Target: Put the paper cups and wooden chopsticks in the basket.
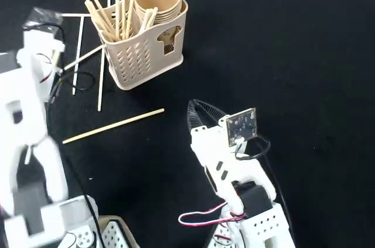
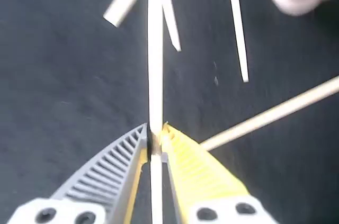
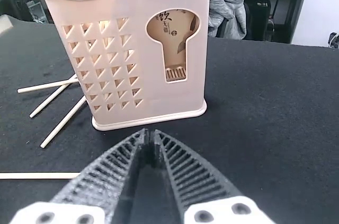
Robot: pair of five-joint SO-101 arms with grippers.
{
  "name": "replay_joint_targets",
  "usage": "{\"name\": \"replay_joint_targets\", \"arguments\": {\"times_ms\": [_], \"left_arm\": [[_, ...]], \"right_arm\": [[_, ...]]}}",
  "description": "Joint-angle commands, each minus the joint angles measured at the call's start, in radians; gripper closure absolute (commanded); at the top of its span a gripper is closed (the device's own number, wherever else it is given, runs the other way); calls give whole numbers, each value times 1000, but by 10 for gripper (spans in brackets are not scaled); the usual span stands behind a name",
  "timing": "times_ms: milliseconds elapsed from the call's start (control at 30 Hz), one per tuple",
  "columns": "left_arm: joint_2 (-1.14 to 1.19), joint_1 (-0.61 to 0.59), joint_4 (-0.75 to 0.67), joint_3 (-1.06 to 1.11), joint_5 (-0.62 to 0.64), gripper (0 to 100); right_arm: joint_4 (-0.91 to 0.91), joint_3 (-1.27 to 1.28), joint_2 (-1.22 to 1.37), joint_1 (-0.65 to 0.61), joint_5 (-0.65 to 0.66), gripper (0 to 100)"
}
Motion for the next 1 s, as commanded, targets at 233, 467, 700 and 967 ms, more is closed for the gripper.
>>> {"name": "replay_joint_targets", "arguments": {"times_ms": [233,467,700,967], "left_arm": [[-962,116,-948,490,557,971],[-987,354,-1616,714,552,971],[-575,437,-1651,561,578,971],[-212,377,-1648,461,804,968]], "right_arm": [[5,-1,-15,11,8,982],[5,-1,-15,11,8,982],[5,-1,-15,11,9,982],[5,-1,-15,11,9,982]]}}
